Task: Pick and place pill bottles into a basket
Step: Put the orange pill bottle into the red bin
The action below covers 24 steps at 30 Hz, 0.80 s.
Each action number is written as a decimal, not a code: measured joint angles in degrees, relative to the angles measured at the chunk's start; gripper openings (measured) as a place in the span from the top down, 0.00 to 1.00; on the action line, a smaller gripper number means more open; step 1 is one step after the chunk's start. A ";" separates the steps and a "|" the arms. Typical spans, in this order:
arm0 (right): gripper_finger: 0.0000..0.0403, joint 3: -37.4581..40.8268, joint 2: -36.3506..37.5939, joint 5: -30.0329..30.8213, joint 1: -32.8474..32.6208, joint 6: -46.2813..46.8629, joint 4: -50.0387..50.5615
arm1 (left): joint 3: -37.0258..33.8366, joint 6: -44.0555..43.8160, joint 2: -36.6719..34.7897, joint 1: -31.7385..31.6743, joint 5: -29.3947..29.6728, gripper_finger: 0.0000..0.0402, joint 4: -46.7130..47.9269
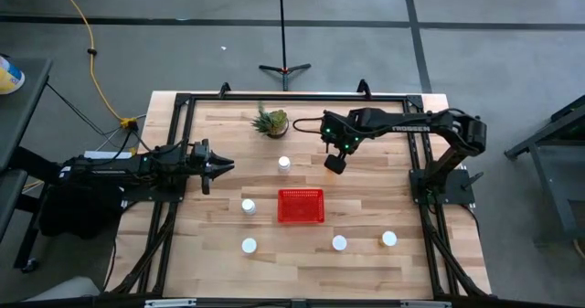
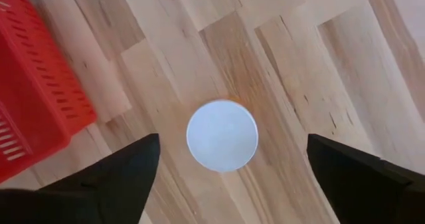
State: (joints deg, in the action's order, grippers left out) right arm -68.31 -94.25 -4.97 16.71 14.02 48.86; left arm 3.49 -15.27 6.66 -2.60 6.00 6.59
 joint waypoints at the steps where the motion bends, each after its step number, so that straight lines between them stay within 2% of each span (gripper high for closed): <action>1: 0.06 0.00 -0.57 -0.02 0.00 0.16 0.00 | 0.00 0.00 0.00 -0.01 0.00 0.71 0.00; 11: 0.06 0.04 -8.10 -2.51 -1.18 -0.30 0.13 | 0.00 0.00 0.00 -0.02 0.00 0.71 0.10; 19: 0.07 0.02 -8.31 -3.00 -0.98 0.40 -3.06 | 0.00 0.02 0.00 -0.02 0.00 0.71 0.13; 24: 0.11 0.02 -8.46 -3.00 -0.98 0.96 -3.40 | 0.00 0.02 0.00 0.00 0.00 0.71 0.15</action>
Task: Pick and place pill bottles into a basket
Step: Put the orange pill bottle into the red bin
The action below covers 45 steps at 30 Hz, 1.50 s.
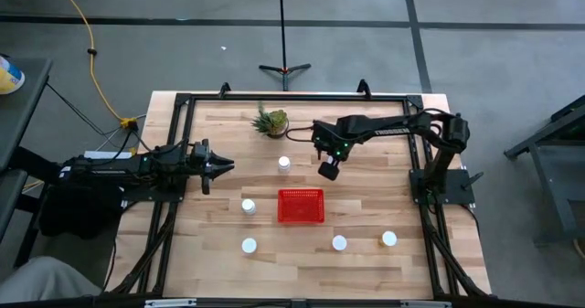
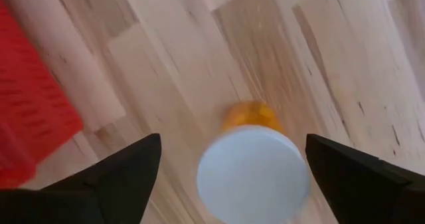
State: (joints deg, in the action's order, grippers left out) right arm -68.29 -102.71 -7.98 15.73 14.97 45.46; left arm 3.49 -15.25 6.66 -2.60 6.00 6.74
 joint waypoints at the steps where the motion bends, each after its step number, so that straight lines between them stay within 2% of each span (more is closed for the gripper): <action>1: 0.13 0.00 -0.02 0.06 0.00 0.03 -0.06 | 0.00 0.00 0.00 0.01 0.00 0.71 0.00; 12: 0.34 0.00 -0.02 0.39 0.00 0.21 0.03 | 0.00 0.00 0.00 -0.01 0.00 0.71 0.01; 23: 0.49 0.00 -0.02 1.67 0.02 0.19 0.12 | 0.00 0.00 0.00 0.00 0.00 0.71 0.02; 45: 0.51 -0.02 -0.02 1.33 0.01 0.25 0.62 | 0.00 0.12 0.01 -0.01 0.00 0.71 0.02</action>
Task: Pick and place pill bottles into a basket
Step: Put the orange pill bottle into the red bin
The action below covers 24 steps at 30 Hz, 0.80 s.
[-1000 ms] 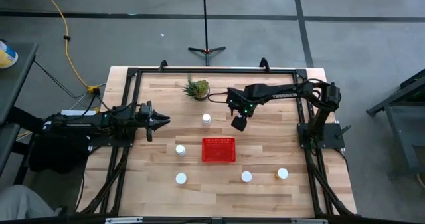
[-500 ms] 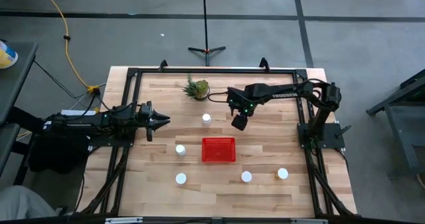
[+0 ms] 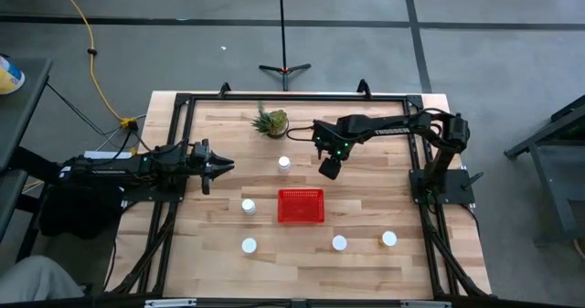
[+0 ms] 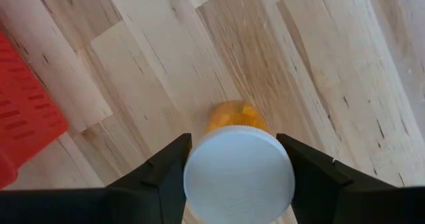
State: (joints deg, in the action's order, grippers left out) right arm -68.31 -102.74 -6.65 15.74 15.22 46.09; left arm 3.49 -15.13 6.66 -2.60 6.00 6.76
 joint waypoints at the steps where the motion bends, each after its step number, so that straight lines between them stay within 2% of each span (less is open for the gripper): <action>1: 0.51 0.00 0.00 -0.05 -0.01 0.00 0.03 | 0.00 0.33 0.01 -0.01 0.00 0.71 0.00; 9: 0.51 -1.66 0.04 -0.24 -0.03 -0.86 3.03 | 0.00 1.37 0.01 0.01 0.00 0.71 0.00; 24: 0.51 -16.82 0.05 4.85 -1.21 -3.89 12.69 | 0.00 1.37 0.01 0.01 0.00 0.71 0.00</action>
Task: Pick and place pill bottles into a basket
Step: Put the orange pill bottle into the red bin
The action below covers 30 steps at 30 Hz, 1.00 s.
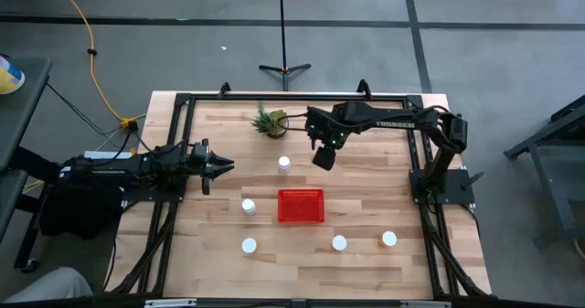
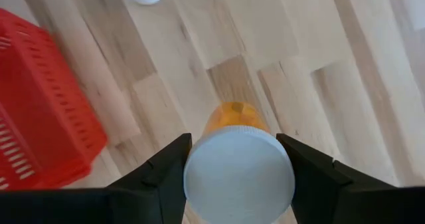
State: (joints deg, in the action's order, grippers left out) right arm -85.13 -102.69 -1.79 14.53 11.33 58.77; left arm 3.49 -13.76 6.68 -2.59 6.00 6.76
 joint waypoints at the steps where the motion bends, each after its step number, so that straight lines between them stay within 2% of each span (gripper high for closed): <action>1: 0.51 -0.80 0.02 0.26 -0.32 0.02 0.59 | 0.00 0.00 0.00 0.00 0.00 0.71 -0.02; 10: 0.51 -4.86 0.04 0.69 -4.58 2.18 3.27 | 0.00 0.00 0.00 0.00 0.00 0.71 -0.02; 30: 0.51 -5.04 0.04 3.01 -16.33 14.22 1.89 | 0.00 0.00 0.00 0.00 0.02 0.71 -0.02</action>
State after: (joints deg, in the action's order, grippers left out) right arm -90.17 -102.65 1.22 -1.80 25.55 60.66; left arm 3.49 -13.76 6.68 -2.59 6.02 6.74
